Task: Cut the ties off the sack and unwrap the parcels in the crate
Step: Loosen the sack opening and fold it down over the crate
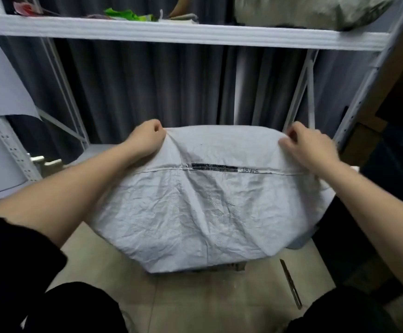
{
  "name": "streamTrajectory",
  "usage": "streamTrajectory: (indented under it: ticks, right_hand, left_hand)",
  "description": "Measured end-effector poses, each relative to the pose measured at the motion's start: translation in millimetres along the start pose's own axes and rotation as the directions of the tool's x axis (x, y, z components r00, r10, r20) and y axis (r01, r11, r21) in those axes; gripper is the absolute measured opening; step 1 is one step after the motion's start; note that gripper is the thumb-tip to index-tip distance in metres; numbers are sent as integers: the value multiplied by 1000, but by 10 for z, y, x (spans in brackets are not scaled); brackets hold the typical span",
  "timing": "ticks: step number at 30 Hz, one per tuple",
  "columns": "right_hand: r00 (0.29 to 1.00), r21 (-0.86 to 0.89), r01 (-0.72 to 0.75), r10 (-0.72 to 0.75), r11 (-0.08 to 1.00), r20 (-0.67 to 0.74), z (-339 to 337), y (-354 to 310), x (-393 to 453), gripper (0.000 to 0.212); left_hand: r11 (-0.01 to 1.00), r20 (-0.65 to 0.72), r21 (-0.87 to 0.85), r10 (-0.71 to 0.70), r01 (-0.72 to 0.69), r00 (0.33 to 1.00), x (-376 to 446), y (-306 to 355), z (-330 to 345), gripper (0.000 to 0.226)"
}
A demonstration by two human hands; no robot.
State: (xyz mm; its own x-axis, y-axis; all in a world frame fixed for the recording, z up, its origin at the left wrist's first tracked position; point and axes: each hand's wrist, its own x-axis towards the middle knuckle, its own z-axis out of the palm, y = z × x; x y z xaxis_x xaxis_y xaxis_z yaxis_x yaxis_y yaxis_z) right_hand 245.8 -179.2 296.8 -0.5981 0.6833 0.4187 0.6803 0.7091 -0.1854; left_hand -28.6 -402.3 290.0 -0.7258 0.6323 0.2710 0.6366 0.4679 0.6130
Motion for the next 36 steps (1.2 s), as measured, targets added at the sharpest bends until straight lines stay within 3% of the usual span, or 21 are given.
streamTrajectory:
  ticks: [2,5,7,9,11,13,15,17,19,22,24,26,28,30,33,34,36]
  right_hand:
    - [990,-19,135,-135,991,30,231,-178,-3,43]
    - [872,24,429,-421,903,251,663,-451,-209,60]
    - [834,13,450,-426,893,352,983,-514,-319,70]
    - [874,-2,390,-370,921,316,1236,-550,-317,63]
    - [911,36,361,-360,932,203,1352,-600,-266,38]
    - [903,56,401,-405,914,142,1402,-626,-218,19]
    - [896,104,411,-422,906,135,1360,-646,-182,15]
    - [917,171,364,-385,916,107,1192,-701,-108,17]
    - [916,158,389,-399,908,34,990,-770,-7,19]
    - [934,238,356,-345,904,-88,697,-908,126,17]
    - [961,398,272,-227,876,-158,532,-973,212,11]
    - [969,512,218,-123,831,-212,350,-1024,313,10]
    - [959,485,232,-115,843,-259,175,-1041,412,12]
    - [951,378,250,-153,891,-269,16,-1009,541,18]
    - [942,199,316,-282,927,-184,-264,-856,719,35]
    - [927,159,371,-356,915,-116,-358,-794,736,47]
    - [862,25,505,-506,862,36,-472,-708,716,67]
  left_hand:
    - [995,-4,92,-42,42,999,124,-96,194,26]
    - [984,-26,122,-127,129,992,206,-234,443,20]
    - [978,-39,141,-146,150,988,242,-324,516,20]
    - [977,-54,144,-150,156,987,281,-397,539,20]
    - [972,-53,165,-160,166,986,279,-411,530,20]
    - [970,-52,218,-100,109,994,185,-373,515,23]
    - [936,-44,321,168,-145,985,0,-376,561,53]
    - [762,155,508,378,-402,913,-211,-417,618,93]
    - [670,334,593,299,-446,894,-310,-491,627,111]
    - [764,311,578,120,-288,943,-249,-489,519,125]
    - [852,268,487,64,-192,961,-170,-336,371,115]
    - [895,273,414,52,-166,961,-124,-171,244,83]
    - [873,298,441,79,-210,951,-85,12,113,48]
    - [854,250,463,130,-236,959,44,171,-64,29]
    - [969,-56,173,187,-175,981,249,420,-351,7]
    - [983,-198,77,176,-164,964,293,480,-387,11]
    - [986,-340,88,165,-143,926,312,511,-370,12]
